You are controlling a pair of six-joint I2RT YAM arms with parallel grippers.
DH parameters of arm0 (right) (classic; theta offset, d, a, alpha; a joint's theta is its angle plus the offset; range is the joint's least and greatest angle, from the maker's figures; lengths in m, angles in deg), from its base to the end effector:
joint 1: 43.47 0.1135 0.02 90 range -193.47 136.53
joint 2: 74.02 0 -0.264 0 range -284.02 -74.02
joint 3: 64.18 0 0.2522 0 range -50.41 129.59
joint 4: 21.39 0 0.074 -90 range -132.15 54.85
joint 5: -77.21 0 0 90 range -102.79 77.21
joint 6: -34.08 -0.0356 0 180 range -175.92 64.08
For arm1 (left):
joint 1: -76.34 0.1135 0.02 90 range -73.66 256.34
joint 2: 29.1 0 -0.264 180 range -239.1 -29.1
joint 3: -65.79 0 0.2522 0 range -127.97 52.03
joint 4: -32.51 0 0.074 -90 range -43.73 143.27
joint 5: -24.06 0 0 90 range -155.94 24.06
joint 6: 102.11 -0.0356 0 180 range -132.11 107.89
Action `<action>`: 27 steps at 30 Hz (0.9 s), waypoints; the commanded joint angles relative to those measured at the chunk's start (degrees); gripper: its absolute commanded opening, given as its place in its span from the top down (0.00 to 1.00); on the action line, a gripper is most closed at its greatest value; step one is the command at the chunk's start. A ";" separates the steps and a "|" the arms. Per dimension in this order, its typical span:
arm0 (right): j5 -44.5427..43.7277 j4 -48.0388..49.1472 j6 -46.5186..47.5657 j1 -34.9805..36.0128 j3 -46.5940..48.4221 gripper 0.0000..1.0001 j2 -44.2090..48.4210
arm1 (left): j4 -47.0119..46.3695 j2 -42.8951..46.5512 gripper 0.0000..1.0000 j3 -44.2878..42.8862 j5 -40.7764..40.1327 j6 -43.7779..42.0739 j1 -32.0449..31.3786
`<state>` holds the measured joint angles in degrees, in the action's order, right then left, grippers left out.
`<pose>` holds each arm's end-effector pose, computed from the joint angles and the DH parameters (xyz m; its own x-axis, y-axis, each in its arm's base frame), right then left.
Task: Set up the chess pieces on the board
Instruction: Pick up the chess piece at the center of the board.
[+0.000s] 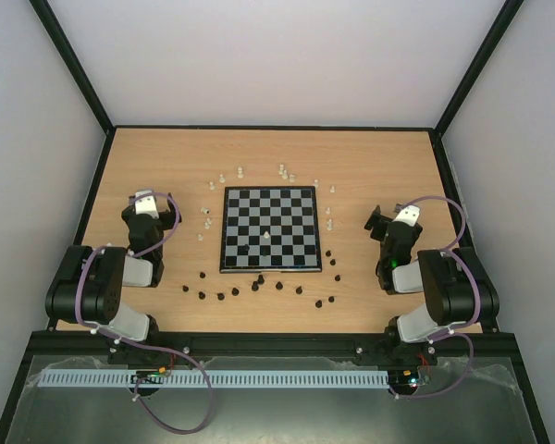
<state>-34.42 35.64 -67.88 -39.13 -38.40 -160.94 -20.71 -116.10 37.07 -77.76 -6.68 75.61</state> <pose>0.2347 0.0047 0.1486 -0.0085 0.1925 -0.9813 0.3046 0.9351 0.1809 0.2473 0.0041 0.1530 -0.0697 -0.0917 -0.9933 -0.1990 0.9770 -0.0763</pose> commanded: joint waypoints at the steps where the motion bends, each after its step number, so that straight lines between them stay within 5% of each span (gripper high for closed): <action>1: -0.70 1.11 0.37 -0.12 0.52 0.01 0.17 | -2.99 -0.19 0.01 0.39 0.39 -0.37 -0.15; 21: 1.70 -1.84 1.37 -0.10 1.94 0.01 1.73 | 0.27 2.05 0.01 -0.61 4.83 -3.64 -1.10; 27: 6.32 -20.83 0.52 0.14 7.93 0.01 14.70 | 25.37 9.68 0.01 -11.49 2.89 -2.19 -5.45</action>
<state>-30.46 25.73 -66.22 -39.11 -34.78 -154.36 -9.36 -111.53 33.42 -75.20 -9.74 72.40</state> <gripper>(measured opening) 0.986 0.995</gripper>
